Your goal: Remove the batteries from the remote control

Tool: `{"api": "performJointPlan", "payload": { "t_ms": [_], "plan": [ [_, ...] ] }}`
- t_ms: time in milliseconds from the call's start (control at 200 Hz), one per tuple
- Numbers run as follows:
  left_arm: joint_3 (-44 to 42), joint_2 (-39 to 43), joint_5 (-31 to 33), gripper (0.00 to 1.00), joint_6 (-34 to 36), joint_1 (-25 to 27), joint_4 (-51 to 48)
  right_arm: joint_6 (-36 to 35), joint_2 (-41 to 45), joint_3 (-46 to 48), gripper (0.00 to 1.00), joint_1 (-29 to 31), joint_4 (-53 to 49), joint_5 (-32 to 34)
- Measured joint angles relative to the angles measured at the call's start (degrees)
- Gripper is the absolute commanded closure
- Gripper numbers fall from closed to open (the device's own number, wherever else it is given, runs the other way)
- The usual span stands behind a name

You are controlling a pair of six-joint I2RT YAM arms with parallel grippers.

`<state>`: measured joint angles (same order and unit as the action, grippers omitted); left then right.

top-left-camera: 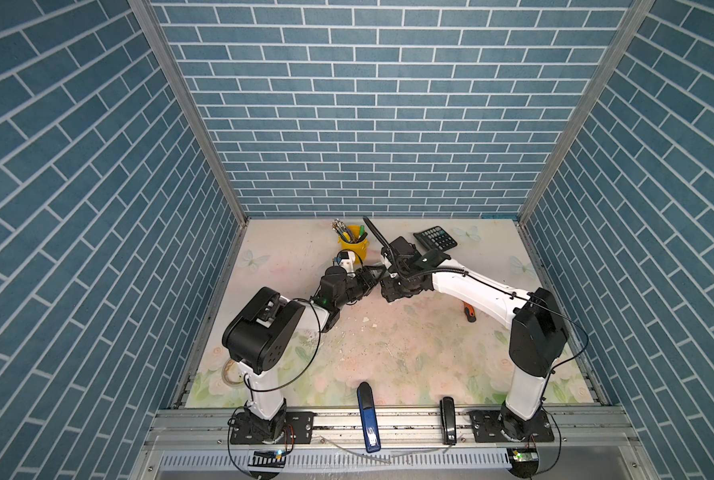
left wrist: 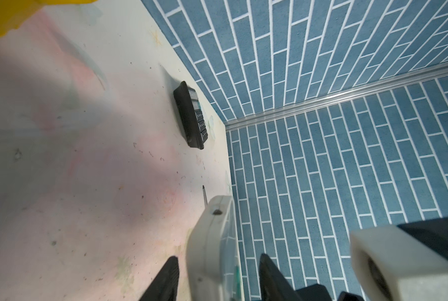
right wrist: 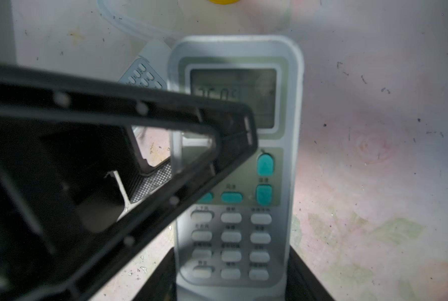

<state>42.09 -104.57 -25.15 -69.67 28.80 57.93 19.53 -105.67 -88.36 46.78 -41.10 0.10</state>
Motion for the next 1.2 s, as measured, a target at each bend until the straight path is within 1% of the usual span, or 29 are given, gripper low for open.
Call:
{"api": "performJointPlan", "payload": {
  "t_ms": [65,280,515,610,660,690,750,825,965,1015,1130,1200],
  "plan": [
    [0.6,0.0,0.0,0.53,0.0,0.0,-0.2,-0.2,-0.2,0.0,0.76,0.0,-0.1,-0.2],
    [1.2,-0.1,0.1,0.72,-0.3,0.0,-0.7,-0.4,-0.3,0.0,0.76,0.0,0.0,-0.4],
    [1.2,-0.5,0.2,0.83,-0.4,-0.1,-0.3,-0.3,-0.3,0.0,0.76,-0.3,0.0,-0.8],
    [1.2,-1.1,0.0,0.91,-0.6,-0.1,0.8,-0.3,-0.3,0.0,0.73,-0.5,0.0,-1.0],
    [1.2,-1.4,-0.1,0.94,-0.8,-0.1,1.4,-0.3,-0.3,0.0,0.69,-0.5,-0.1,-1.0],
    [1.2,-1.6,-0.1,1.00,-0.9,-0.1,1.8,-0.3,-0.3,0.0,0.67,-0.6,-0.1,-1.0],
    [1.2,-2.1,-0.2,1.00,-1.2,-0.1,2.9,-0.3,-0.3,0.0,0.64,-0.6,0.0,-1.0],
    [1.2,-2.3,-0.2,1.00,-1.3,-0.1,3.5,-0.3,-0.3,0.0,0.56,-0.7,0.0,-1.0],
    [1.2,-2.3,-0.2,1.00,-1.6,-0.1,4.7,-0.3,0.2,0.0,0.38,-0.7,0.3,-0.9],
    [1.2,-2.3,-0.3,1.00,-1.8,-0.2,5.4,-0.4,0.5,0.0,0.30,-0.7,0.6,-0.8],
    [1.4,-2.3,-0.5,1.00,-2.1,-0.1,7.3,-0.4,0.9,0.1,0.22,-0.7,2.1,-0.8],
    [1.8,-2.3,-0.7,1.00,-2.4,-0.1,8.0,-0.4,1.4,0.2,0.19,-0.9,3.0,-0.8]
  ]
}}
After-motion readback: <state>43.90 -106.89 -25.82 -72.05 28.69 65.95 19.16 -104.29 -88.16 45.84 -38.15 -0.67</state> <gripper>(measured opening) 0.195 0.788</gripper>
